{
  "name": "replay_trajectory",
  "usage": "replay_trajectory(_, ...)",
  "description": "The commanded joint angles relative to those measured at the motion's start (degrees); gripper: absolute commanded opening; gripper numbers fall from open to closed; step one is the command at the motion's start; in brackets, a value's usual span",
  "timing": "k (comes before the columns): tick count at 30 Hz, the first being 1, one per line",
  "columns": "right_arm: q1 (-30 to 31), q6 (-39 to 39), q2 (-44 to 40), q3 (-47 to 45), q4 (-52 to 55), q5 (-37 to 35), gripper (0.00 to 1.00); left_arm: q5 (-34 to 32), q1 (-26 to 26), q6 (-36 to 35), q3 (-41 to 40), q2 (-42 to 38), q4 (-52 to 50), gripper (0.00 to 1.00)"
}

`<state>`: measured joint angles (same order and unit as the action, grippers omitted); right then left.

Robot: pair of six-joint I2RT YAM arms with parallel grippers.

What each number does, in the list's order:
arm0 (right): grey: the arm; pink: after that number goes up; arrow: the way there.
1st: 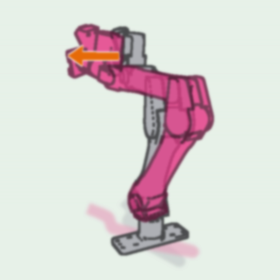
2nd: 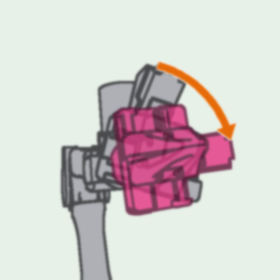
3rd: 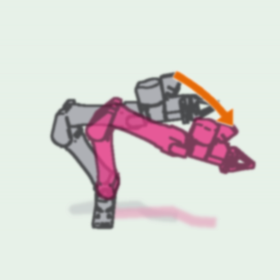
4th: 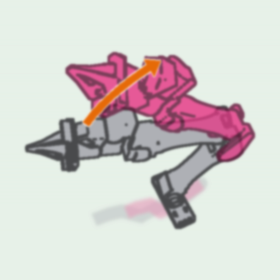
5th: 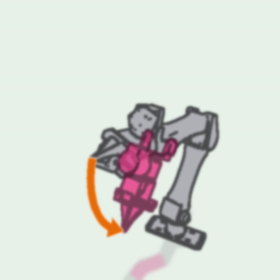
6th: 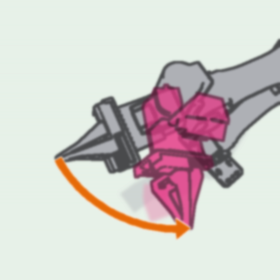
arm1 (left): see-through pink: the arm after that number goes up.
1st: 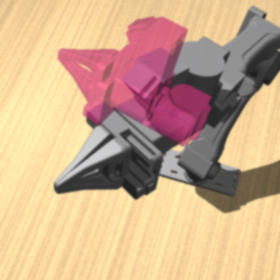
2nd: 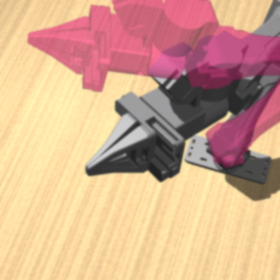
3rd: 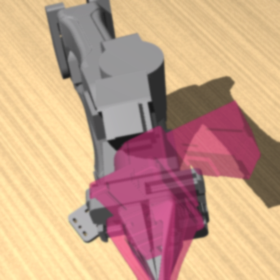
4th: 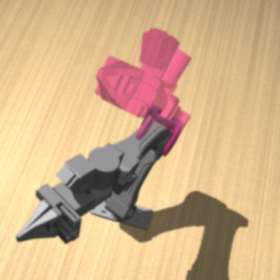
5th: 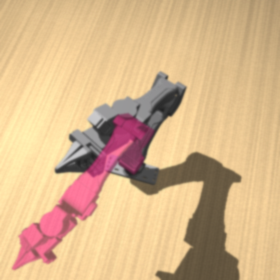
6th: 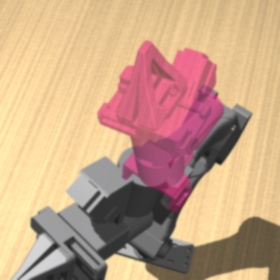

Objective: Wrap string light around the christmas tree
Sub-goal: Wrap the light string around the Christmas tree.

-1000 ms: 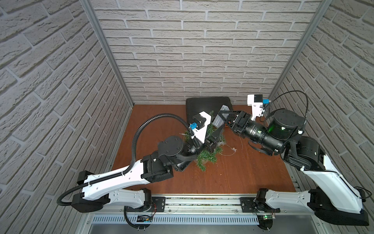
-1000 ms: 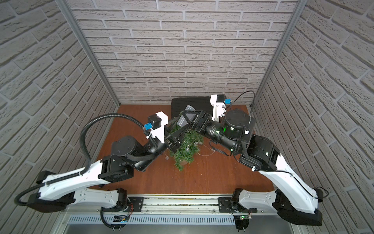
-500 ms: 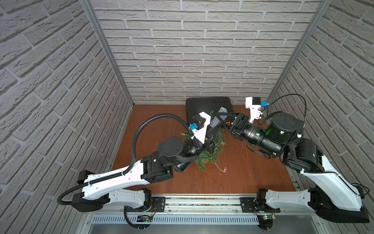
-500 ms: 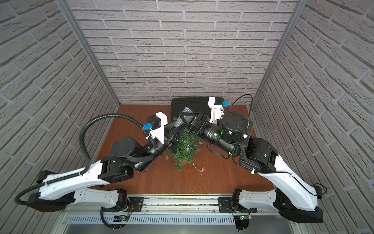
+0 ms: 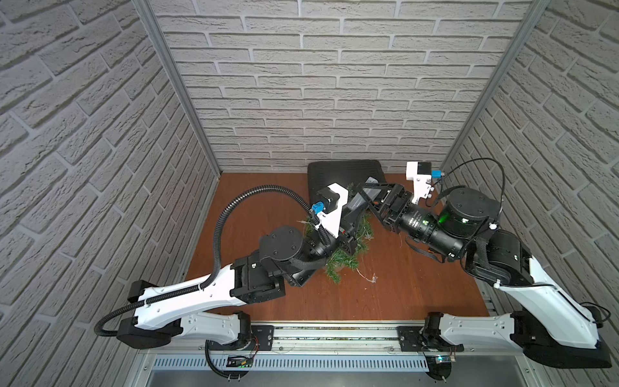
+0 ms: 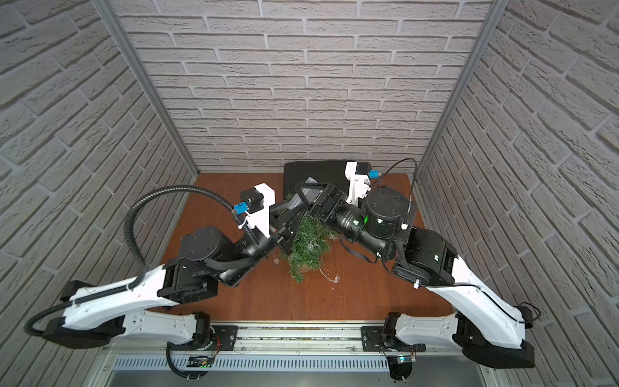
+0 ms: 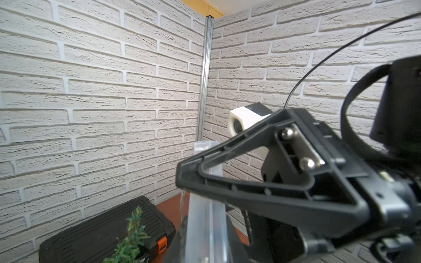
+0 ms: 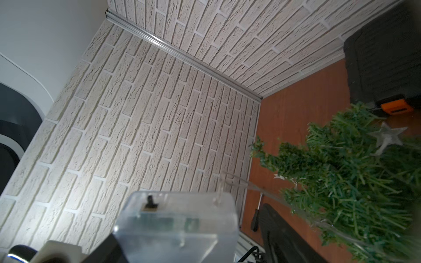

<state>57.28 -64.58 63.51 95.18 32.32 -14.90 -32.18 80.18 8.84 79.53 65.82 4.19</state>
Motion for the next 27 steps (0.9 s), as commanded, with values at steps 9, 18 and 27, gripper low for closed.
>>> replay_trajectory(9, 0.34, 12.06, -7.58, -2.38, 5.93, -3.2, 1.0, 1.37, 0.5, 5.29, 4.35, -0.88, -1.64, 0.01)
replay_trajectory(18, 0.29, 28.02, -17.85, -8.0, 10.99, -3.0, 1.0, 2.64, 0.5, 6.03, 8.28, 2.18, -2.31, 0.0)
replay_trajectory(27, 0.29, 39.54, -23.15, -28.11, 8.63, 3.58, 0.95, 5.74, 0.59, 8.59, 14.18, 3.26, -5.13, 0.0)
